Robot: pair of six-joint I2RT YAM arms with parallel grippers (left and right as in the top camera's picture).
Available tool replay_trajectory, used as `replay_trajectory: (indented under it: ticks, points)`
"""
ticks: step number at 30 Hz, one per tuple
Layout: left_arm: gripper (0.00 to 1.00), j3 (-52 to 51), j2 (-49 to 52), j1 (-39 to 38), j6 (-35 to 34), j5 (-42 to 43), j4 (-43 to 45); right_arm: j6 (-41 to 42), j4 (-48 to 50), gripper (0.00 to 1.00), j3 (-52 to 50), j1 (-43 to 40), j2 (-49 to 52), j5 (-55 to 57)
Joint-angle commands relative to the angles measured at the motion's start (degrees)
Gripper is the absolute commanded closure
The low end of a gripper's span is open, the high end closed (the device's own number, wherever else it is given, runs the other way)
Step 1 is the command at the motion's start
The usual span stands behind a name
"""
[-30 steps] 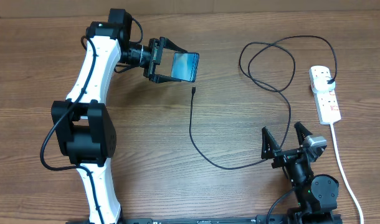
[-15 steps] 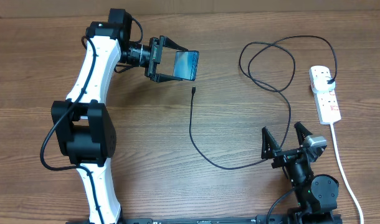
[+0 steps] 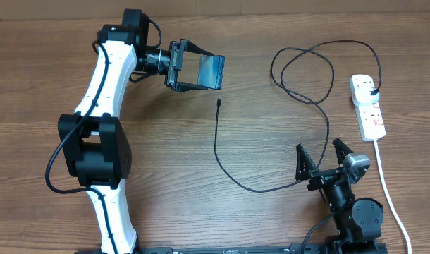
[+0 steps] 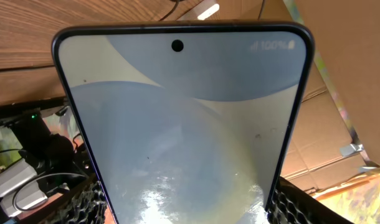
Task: Plug charger to phone and switch on socket
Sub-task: 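Hold the smartphone raised in the left gripper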
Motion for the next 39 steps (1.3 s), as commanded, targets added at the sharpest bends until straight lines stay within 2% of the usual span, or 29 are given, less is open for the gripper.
replay_trajectory:
  ticks: [1,15,21,39]
  points:
    - [0.52,1.8,-0.3,0.3,1.4,3.6,0.3,-0.1,0.3,0.00,-0.6,-0.5,-0.7,-0.1]
    - [0.53,1.8,-0.3,0.3,1.1,3.1,1.7,-0.1,0.3,0.00,-0.6,-0.5,-0.7,-0.1]
    - [0.56,1.8,-0.3,0.3,0.5,3.1,1.7,-0.3,0.2,0.00,-0.6,-0.5,-0.7,0.4]
    - [0.56,1.8,-0.3,0.3,-0.4,3.2,1.7,-0.3,0.1,0.00,-0.6,-0.5,-0.7,3.1]
